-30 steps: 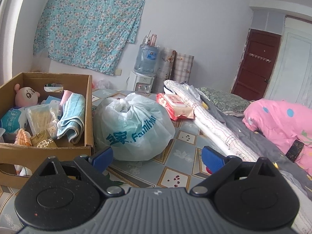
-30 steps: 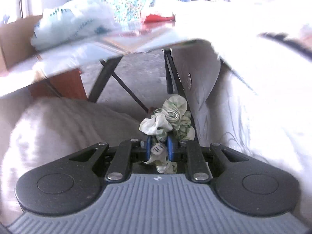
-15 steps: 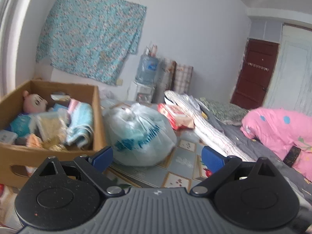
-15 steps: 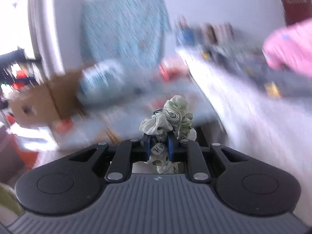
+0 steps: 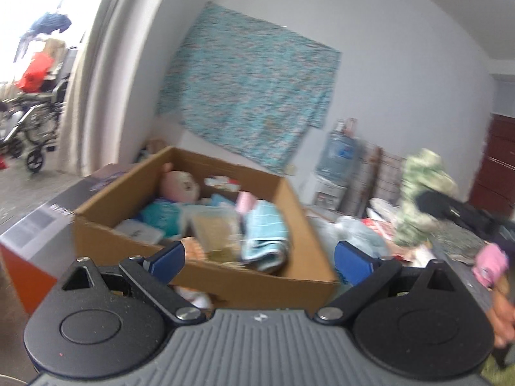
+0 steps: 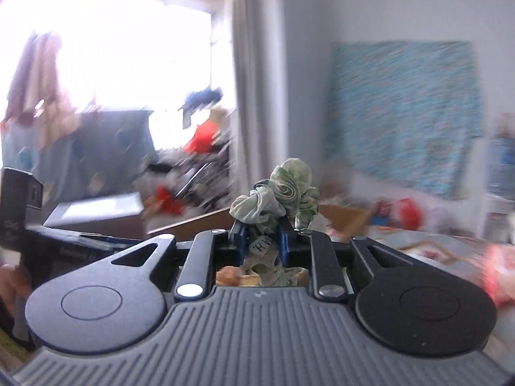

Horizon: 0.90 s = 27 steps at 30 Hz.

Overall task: Organize soft objects
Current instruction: 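Lower the scrunchie into the box and open the right gripper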

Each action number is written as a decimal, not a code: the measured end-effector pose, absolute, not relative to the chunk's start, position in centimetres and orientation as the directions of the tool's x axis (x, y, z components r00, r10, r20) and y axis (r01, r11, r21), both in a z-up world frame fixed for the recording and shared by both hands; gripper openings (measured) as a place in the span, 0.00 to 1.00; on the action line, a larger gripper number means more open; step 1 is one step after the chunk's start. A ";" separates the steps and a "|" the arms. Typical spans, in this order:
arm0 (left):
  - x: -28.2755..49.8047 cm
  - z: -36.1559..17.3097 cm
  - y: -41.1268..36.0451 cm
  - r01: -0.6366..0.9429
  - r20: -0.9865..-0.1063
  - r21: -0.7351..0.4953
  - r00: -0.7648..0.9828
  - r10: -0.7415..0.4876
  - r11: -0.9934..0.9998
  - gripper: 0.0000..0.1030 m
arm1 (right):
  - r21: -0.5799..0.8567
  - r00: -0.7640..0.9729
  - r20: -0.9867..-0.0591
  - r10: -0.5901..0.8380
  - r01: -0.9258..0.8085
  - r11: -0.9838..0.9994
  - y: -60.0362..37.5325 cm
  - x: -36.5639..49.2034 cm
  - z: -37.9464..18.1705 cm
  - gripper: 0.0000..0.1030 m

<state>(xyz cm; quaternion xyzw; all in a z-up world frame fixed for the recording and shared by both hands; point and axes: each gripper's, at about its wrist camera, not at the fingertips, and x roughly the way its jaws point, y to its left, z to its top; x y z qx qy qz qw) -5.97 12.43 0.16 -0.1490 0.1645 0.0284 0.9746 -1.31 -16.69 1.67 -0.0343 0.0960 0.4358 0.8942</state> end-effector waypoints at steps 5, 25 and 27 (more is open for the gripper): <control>-5.6 -0.4 14.9 -0.182 -0.360 -0.297 0.931 0.067 0.937 0.97 | 0.006 0.507 -0.428 0.748 -0.826 0.563 -8.5 5.3 1.3 0.18; -4.7 -0.5 16.7 -0.312 -0.438 -0.261 0.881 0.176 0.913 0.97 | 0.003 0.444 -0.689 0.572 -0.789 0.615 -2.6 11.0 -2.0 0.56; -4.6 -0.5 16.6 -0.338 -0.452 -0.241 0.869 0.202 0.910 0.97 | 0.023 0.440 -0.676 0.591 -0.789 0.614 -2.9 10.6 -1.8 0.56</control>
